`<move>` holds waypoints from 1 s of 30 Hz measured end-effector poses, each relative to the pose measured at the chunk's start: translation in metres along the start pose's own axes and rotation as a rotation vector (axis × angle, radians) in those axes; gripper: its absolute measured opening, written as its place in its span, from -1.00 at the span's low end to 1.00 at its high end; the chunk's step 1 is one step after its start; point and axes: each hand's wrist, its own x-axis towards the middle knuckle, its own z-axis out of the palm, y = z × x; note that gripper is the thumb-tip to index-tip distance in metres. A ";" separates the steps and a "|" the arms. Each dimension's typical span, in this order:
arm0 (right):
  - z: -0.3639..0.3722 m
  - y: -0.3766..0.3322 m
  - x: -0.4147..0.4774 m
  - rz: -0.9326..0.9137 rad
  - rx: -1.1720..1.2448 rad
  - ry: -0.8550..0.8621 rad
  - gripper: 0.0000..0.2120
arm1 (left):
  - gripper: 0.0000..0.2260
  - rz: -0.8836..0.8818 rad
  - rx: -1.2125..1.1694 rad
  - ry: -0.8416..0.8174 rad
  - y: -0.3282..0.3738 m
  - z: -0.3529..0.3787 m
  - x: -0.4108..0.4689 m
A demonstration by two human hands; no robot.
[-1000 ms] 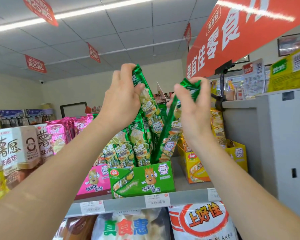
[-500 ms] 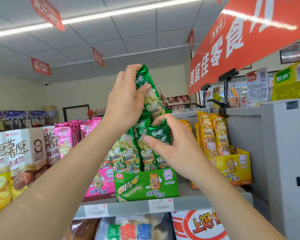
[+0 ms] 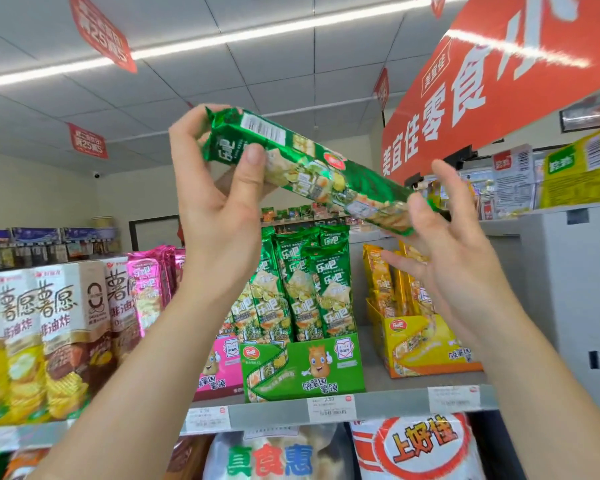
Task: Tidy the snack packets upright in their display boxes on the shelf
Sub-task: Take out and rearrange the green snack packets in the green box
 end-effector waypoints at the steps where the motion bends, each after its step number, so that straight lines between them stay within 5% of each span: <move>1: -0.004 -0.002 -0.003 0.006 0.081 -0.027 -0.53 | -0.73 -0.032 -0.043 -0.021 0.004 0.001 -0.005; 5: -0.019 -0.001 -0.028 0.059 0.319 -0.095 -0.71 | -0.76 -0.243 -0.249 -0.084 0.018 0.003 -0.028; 10: -0.040 0.015 -0.069 0.133 0.256 -0.120 -0.62 | -0.91 -0.336 -0.219 -0.071 0.031 0.008 -0.053; 15: -0.064 0.018 -0.120 0.300 0.282 -0.213 -0.50 | -0.89 -0.429 -0.400 -0.115 0.037 0.005 -0.096; 19: -0.071 0.024 -0.143 0.328 0.254 -0.102 -0.46 | -0.79 -0.593 -0.483 -0.038 0.039 0.001 -0.135; 26: -0.074 0.033 -0.159 0.200 0.131 -0.006 -0.44 | -0.59 -0.722 -0.108 0.119 0.042 0.000 -0.171; 30: -0.076 0.033 -0.164 0.179 0.124 -0.009 -0.41 | -0.77 -0.756 -0.121 0.179 0.043 0.004 -0.183</move>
